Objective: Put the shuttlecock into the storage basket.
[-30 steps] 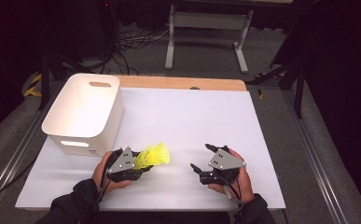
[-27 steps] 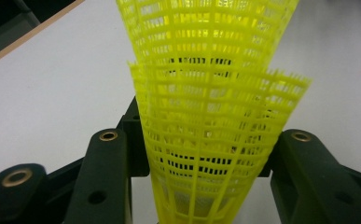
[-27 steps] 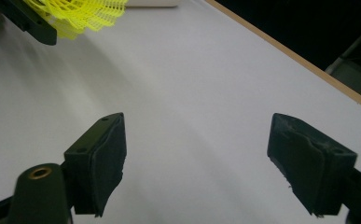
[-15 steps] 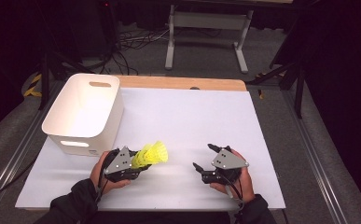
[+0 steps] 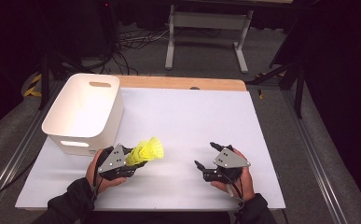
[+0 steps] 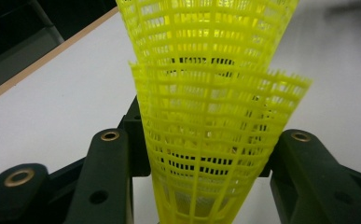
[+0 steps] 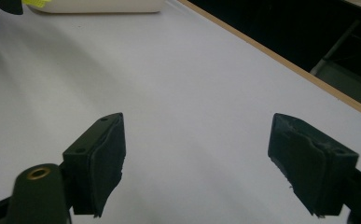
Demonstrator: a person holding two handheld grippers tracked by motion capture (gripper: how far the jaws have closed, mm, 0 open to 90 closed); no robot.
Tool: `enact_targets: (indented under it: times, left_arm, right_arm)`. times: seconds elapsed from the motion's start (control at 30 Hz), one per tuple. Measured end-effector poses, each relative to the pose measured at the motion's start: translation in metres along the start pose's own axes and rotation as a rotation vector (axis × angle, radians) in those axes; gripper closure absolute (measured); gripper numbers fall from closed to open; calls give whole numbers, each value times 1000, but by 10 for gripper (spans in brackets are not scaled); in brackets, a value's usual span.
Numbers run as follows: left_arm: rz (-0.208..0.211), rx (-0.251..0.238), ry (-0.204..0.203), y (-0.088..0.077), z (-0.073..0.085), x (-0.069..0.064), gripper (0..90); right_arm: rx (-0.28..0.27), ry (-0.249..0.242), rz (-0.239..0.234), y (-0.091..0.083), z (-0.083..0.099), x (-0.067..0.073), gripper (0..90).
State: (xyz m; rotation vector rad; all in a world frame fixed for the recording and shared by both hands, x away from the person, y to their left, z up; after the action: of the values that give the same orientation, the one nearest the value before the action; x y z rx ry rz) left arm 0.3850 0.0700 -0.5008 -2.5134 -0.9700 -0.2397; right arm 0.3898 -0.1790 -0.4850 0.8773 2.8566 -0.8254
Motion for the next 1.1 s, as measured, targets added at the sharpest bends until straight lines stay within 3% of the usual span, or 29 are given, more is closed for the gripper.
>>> enact_targets:
  times: [0.4, 1.1]
  left_arm:
    - [-11, -22, 0, -4, -5, 4, 556]
    - [-44, -55, -36, -17, -12, 18, 557]
  right_arm:
    - [2, -3, 9, 1, 1, -1, 198]
    - [-4, -2, 9, 2, 1, -1, 196]
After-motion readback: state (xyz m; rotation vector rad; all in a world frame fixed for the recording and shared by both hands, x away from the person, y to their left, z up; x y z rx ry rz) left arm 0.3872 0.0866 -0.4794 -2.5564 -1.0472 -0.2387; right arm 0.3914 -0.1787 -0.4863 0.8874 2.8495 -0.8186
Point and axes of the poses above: each handheld gripper's, and its own axes: y roughly forward along the jaws, z roughly out of its underside, x roughly to its left, the point moved 9 cm from there along y, roughly forward along the jaws, and after that the axes turned 14 degrees about -z, right-handed, at the moved point
